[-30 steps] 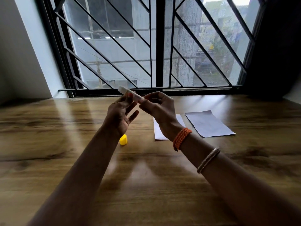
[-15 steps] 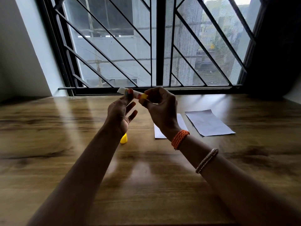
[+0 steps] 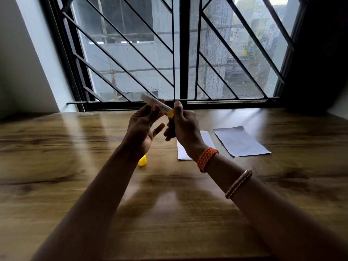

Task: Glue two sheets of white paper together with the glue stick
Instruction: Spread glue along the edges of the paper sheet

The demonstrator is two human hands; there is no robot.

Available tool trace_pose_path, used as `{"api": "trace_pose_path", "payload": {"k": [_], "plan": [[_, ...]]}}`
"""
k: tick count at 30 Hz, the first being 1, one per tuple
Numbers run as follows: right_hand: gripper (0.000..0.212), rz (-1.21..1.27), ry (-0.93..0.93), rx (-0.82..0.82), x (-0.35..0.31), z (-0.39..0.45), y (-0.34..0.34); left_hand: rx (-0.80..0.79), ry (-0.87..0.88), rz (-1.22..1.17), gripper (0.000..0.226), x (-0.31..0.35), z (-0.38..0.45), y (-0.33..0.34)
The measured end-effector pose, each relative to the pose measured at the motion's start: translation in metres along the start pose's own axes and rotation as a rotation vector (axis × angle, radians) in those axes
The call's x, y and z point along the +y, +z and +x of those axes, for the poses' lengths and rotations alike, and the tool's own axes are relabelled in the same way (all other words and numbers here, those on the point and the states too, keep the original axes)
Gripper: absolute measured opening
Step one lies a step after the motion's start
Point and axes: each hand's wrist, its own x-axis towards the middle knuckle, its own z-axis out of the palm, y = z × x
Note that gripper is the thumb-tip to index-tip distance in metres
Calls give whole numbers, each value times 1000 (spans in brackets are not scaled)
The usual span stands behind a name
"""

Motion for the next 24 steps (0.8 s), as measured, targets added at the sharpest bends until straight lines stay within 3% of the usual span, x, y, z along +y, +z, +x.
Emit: {"api": "trace_pose_path", "payload": {"k": [6, 12, 15, 17, 20, 24], "plan": [[48, 199, 263, -120, -7, 1, -7, -29, 8, 52, 17, -5, 1, -1], [43, 345, 259, -200, -10, 4, -7, 54, 95, 196, 11, -9, -2, 3], [25, 442, 265, -297, -10, 7, -8, 125, 130, 188, 16, -13, -3, 8], [17, 433, 274, -238, -5, 9, -11, 130, 103, 194, 16, -18, -2, 10], [23, 480, 302, -52, 1, 15, -19, 64, -19, 359, 34, -30, -1, 18], [20, 537, 321, 217, 6, 28, -43, -90, 217, 952, 40, -46, -6, 20]]}}
